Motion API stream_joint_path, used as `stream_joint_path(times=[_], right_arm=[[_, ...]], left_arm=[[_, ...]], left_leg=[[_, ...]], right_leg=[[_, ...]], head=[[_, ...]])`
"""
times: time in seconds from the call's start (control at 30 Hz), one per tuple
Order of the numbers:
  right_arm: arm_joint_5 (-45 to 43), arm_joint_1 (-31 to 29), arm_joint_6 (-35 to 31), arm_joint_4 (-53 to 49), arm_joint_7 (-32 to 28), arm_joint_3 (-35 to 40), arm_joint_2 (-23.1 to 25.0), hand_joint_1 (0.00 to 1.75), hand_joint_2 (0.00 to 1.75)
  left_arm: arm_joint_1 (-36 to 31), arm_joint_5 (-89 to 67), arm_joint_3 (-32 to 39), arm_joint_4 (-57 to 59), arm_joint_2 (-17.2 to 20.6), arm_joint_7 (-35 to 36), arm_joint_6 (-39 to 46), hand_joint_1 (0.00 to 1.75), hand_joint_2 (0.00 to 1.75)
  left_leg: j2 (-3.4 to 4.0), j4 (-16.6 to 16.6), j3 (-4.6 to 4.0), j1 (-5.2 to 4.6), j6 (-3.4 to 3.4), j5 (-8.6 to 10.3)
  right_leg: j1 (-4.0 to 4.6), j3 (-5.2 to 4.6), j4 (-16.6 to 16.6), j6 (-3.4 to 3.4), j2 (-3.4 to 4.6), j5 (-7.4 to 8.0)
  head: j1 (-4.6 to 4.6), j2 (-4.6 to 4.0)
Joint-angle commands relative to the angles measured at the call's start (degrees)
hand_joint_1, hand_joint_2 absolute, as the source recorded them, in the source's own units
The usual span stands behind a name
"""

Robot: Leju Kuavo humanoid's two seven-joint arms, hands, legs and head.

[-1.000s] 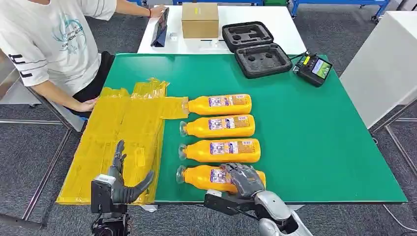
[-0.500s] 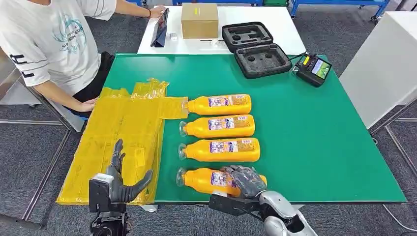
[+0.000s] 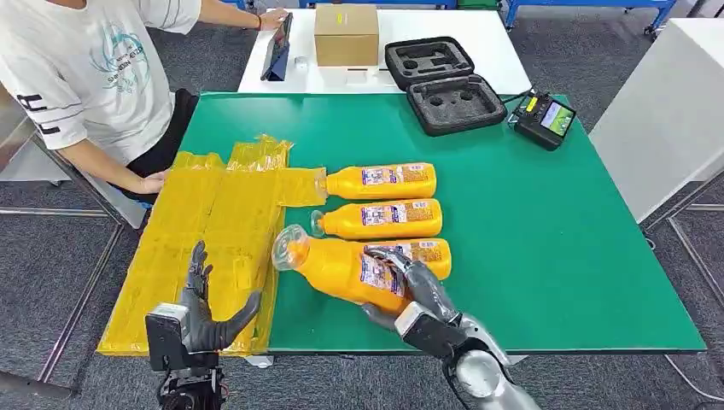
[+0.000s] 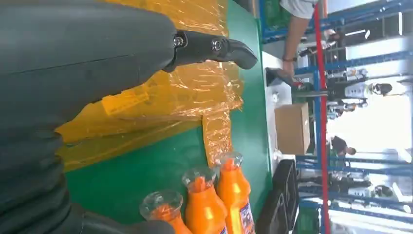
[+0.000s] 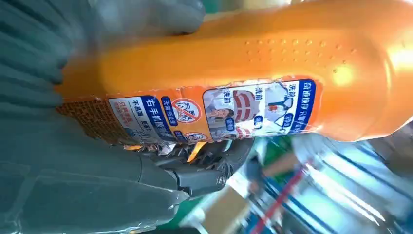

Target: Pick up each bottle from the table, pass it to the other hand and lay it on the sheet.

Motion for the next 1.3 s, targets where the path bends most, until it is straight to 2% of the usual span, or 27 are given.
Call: stream_joint_path(times=[0.03, 0.17, 0.23, 0.43, 0.63, 1.0, 1.3], right_arm=[[-4.7, -3.9, -4.3, 2.2, -2.5, -3.1, 4.3, 1.75, 1.75], [-6.9, -1.9, -6.3, 7.1, -6.8, -3.1, 4.5, 1.75, 1.75], [-8.9, -1.4, -4.3, 10.0, -8.5, -2.9, 5.6, 1.75, 1.75], [-10.8, -3.7, -0.8, 16.9, -9.9, -1.1, 9.8, 1.75, 1.75], [-10.7, -5.5, 0.5, 21.2, -9.7, 0.8, 12.4, 1.75, 1.75], [-9.7, -5.4, 1.2, 21.5, -8.3, 4.1, 13.6, 1.75, 1.75], [-5.0, -6.5, 1.3, 26.8, -7.0, 11.3, 14.4, 1.75, 1.75]], left_arm=[[-0.6, 6.0, 1.7, 1.5, -0.4, 0.7, -4.5, 0.0, 1.75], [-0.2, 9.4, -3.2, 2.1, 1.5, 2.1, -13.8, 0.0, 1.75], [-0.2, 11.8, -6.1, 2.1, 2.4, 2.5, -19.5, 0.0, 1.75], [-1.2, 17.0, -10.9, 1.4, 3.0, 4.5, -27.2, 0.0, 1.75], [-2.6, 16.9, -12.3, 3.1, 2.9, 5.0, -27.8, 0.0, 1.75], [-6.1, 15.4, -13.1, 8.7, 2.9, 5.7, -28.5, 0.0, 1.75], [-8.0, 17.4, -12.0, 11.1, 2.6, 4.7, -28.8, 0.0, 1.75]], left_leg=[[0.09, 0.0, -0.03, 0.02, -0.07, -0.03], [-0.03, 0.0, 0.0, 0.04, -0.08, 0.0], [-0.07, -0.1, 0.09, 0.05, -0.08, -0.01], [0.03, 0.0, 0.04, 0.04, -0.07, -0.03], [0.07, -0.1, -0.03, 0.02, -0.08, 0.0], [-0.06, -0.1, -0.04, 0.01, -0.06, 0.03], [0.05, -0.1, -0.01, 0.05, -0.1, 0.0]], right_leg=[[0.02, -0.06, 0.0, -0.06, 0.15, 0.01], [0.03, -0.01, -0.1, -0.07, 0.04, 0.03], [0.05, 0.09, -0.1, -0.07, -0.01, 0.01], [0.04, 0.01, -0.1, -0.06, 0.07, 0.01], [0.03, -0.09, 0.0, -0.06, 0.12, 0.04], [0.01, -0.06, -0.1, -0.05, -0.02, 0.01], [0.05, -0.06, -0.1, -0.07, 0.1, 0.03]], head=[[0.0, 0.0], [0.0, 0.0], [-0.02, 0.0], [0.0, 0.0], [-0.02, 0.0], [0.0, 0.0], [-0.02, 0.0]])
